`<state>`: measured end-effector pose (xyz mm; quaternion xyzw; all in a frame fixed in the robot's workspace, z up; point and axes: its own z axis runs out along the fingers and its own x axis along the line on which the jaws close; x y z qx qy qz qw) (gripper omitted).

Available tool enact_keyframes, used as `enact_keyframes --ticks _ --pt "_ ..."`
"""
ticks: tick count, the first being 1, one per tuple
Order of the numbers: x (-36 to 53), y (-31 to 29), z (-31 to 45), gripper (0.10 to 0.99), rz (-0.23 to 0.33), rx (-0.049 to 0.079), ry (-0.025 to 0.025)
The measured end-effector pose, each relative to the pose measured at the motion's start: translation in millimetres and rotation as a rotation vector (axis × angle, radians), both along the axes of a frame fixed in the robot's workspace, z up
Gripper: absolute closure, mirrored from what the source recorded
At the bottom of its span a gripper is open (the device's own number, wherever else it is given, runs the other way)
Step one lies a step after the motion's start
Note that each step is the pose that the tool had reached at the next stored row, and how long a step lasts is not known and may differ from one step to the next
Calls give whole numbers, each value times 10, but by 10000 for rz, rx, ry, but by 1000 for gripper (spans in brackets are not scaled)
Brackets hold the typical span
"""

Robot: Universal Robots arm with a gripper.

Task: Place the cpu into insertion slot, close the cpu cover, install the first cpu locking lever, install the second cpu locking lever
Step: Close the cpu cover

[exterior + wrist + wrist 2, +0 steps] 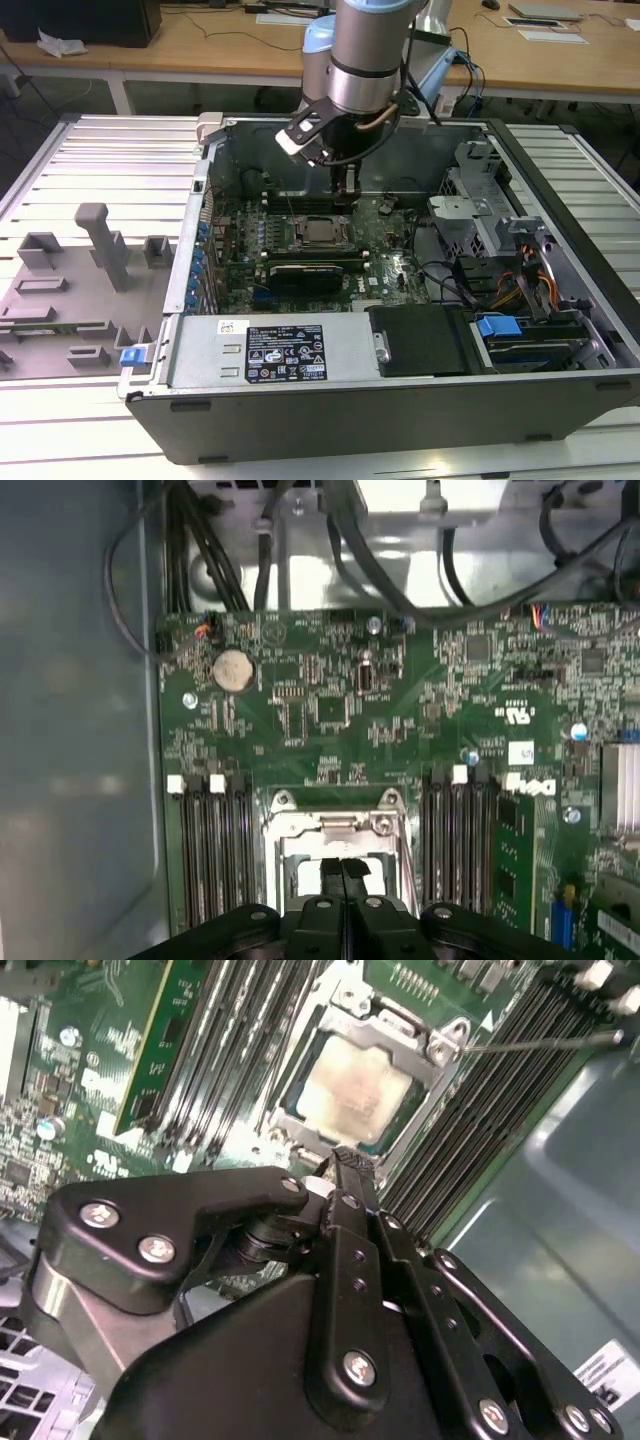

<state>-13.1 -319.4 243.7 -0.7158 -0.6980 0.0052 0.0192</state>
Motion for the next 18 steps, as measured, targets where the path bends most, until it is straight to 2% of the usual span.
enact_keyframes --ticks 2,3,5,6,9,12,18 --pt "-48 -1 -16 980 2 0 -14" --pt "-85 -2 -30 980 0 -2 -36" --pt "-125 -4 -42 980 3 -4 -125" --pt "-163 -4 -56 980 0 0 -200" --pt "-237 -8 -89 980 1 0 -298" --pt "-273 -18 -127 980 1 0 -342" --pt "-279 -20 -150 980 82 0 -361"
